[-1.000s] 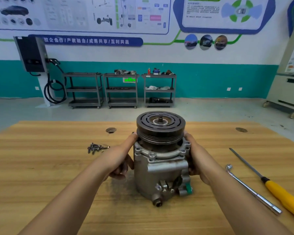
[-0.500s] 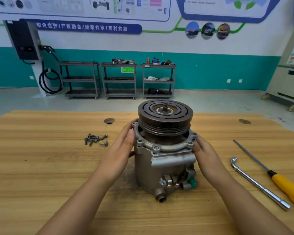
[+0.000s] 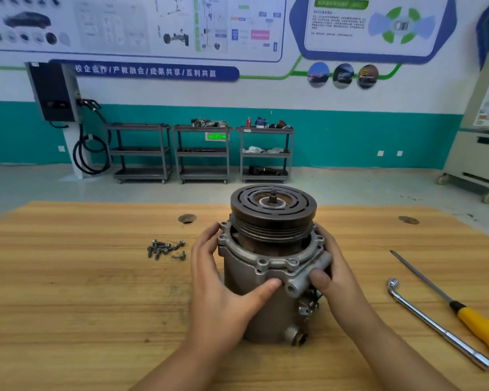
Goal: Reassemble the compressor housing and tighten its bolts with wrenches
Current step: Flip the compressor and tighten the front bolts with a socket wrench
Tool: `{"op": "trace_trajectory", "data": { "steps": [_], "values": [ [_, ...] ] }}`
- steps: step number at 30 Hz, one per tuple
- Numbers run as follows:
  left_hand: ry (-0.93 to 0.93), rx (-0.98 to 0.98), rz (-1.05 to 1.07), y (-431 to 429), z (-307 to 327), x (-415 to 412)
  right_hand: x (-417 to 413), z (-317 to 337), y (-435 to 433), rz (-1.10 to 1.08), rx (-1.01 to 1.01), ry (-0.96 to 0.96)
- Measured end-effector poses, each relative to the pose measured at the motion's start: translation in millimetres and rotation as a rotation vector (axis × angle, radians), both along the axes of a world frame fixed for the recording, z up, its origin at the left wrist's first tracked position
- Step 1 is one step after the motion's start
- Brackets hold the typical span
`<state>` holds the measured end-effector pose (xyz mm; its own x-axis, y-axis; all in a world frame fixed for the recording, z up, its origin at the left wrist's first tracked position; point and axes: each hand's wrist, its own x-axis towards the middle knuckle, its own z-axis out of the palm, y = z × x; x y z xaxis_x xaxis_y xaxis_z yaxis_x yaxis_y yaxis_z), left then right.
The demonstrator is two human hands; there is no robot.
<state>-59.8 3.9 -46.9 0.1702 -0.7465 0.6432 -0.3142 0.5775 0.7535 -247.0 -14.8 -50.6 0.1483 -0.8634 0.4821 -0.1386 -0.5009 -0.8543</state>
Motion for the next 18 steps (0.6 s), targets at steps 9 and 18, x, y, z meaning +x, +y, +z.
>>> {"op": "trace_trajectory", "data": {
  "steps": [9,18],
  "values": [
    [0.101,0.006,0.003,10,4,-14,13,15,11,-0.065,-0.046,-0.038],
    [-0.02,0.125,-0.033,8,26,-7,5,30,14,0.024,0.02,0.087]
  ]
}}
